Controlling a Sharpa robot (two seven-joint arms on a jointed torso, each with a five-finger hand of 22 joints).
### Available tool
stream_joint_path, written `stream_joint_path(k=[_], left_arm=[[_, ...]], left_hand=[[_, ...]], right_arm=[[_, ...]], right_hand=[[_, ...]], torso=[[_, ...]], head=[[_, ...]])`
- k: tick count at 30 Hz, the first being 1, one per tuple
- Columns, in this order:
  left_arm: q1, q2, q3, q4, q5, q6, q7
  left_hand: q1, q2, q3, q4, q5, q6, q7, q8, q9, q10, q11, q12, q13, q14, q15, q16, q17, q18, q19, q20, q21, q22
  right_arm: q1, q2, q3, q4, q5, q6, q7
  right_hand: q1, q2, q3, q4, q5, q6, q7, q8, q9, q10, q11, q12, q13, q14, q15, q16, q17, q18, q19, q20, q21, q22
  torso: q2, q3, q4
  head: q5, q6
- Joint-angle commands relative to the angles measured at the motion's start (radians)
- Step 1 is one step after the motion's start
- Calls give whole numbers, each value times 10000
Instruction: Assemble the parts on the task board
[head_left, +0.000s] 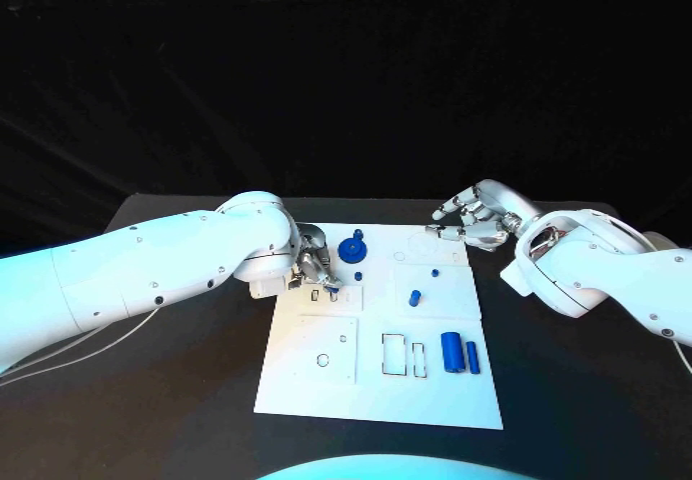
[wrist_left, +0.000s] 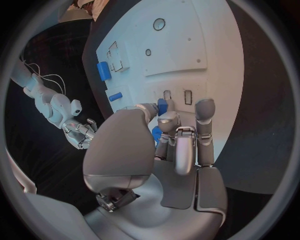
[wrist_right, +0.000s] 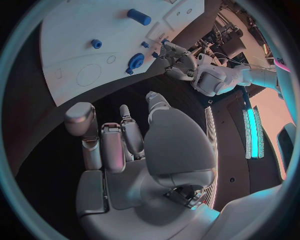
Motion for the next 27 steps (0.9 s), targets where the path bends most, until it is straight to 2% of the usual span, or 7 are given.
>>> stream_joint_path(k=[1, 7, 13, 19, 27], left_arm=[[-2, -71, 8, 164, 365, -700, 172], [-9, -188, -13, 393, 405, -971, 154], [-26, -234, -56, 504, 260, -1083, 53], [-66, -243, -119, 525, -45, -1039, -65], [-207, -261, -150, 584, -914, -1004, -112]], left_hand=[[-518, -121, 1934, -1667, -50, -12, -78, 146, 303, -15, -22, -174, -188, 875, -46, 38, 2069, -132, 41, -82, 98, 84], [-1063, -294, 2523, -2147, -65, -15, -131, 389, 494, 38, -78, -202, -303, 906, -100, 97, 2164, -173, 137, -115, 261, 320], [-1501, -402, 2788, -2454, -79, 19, -206, 644, 655, 164, -139, -105, -306, 942, -160, 171, 2282, -213, 267, -162, 427, 591], [-1762, -461, 2873, -2615, -89, 35, -258, 828, 765, 294, -196, 52, -208, 968, -206, 226, 2373, -254, 392, -190, 560, 824], [-1943, -492, 2915, -2715, -94, 61, -319, 993, 857, 391, -246, 149, -165, 972, -247, 234, 2386, -286, 497, -214, 660, 1002]], right_arm=[[-11, 8, -3, -19, -186, 160, -34], [-32, 21, -7, -41, -178, 181, -32], [-44, 21, -8, -45, -172, 191, -33], [-48, 13, -9, -46, -170, 200, -37], [-51, 5, -10, -43, -163, 198, -30]], right_hand=[[-51, 66, -86, 11, 1, 28, -13, 46, 13, -43, -11, -27, 230, 438, -67, -35, -10, 199, -75, 11, -54, -17], [-51, 66, -86, 11, 1, 28, -13, 46, 13, -43, -11, -27, 230, 438, -67, -35, -10, 199, -75, 11, -54, -17], [-51, 66, -86, 11, 1, 28, -13, 46, 13, -43, -11, -27, 230, 438, -67, -35, -10, 199, -75, 11, -54, -17], [-51, 66, -86, 11, 1, 28, -13, 46, 13, -43, -11, -27, 230, 438, -67, -35, -10, 199, -75, 11, -54, -17], [-80, 87, -111, 26, 7, 32, -15, 52, 17, -43, -13, -29, 224, 440, -68, -42, -14, 200, -73, 9, -75, -28]], torso=[[0, 4, 1], [4, 4, -3], [-5, 4, -14], [0, 4, -17], [5, 1, -13]], head=[[24, -9], [65, -25], [105, -54], [125, -66], [151, -83]])
